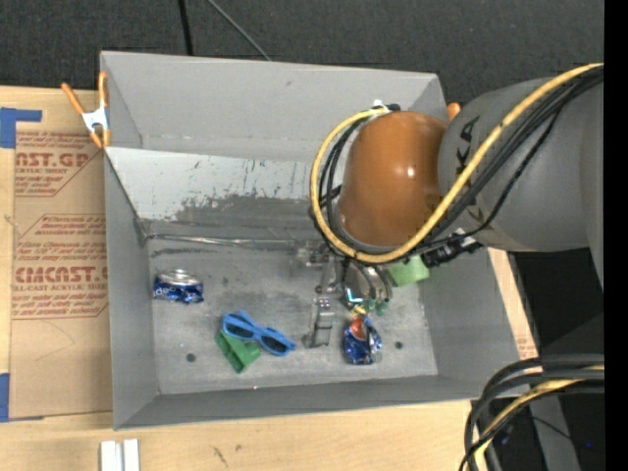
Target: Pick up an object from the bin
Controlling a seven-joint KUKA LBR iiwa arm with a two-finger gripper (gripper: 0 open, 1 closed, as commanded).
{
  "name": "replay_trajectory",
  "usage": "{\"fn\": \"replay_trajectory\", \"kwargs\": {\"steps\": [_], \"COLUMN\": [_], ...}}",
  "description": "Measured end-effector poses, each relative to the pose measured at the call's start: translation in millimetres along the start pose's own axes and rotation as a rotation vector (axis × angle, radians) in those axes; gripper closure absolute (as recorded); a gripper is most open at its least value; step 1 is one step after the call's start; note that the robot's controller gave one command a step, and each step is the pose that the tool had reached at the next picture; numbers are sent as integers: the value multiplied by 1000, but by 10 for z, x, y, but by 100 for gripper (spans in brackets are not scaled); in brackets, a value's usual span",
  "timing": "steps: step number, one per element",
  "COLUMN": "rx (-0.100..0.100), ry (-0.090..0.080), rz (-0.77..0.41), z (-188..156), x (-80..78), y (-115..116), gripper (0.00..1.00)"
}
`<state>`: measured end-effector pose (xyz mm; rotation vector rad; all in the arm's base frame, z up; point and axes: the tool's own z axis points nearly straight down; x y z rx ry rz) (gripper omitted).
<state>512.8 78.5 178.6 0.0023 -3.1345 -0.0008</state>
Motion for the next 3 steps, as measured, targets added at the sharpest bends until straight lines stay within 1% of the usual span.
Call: {"fn": "replay_trajectory", "kwargs": {"steps": [1,2,3], "rx": [1,0,0], "ry": [-2,-8,-18], "rz": [-177,-174,-168], "z": [1123,1089,-330], "x": [92,72,-183], "y": [491,483,419], "gripper": [0,100,100]}}
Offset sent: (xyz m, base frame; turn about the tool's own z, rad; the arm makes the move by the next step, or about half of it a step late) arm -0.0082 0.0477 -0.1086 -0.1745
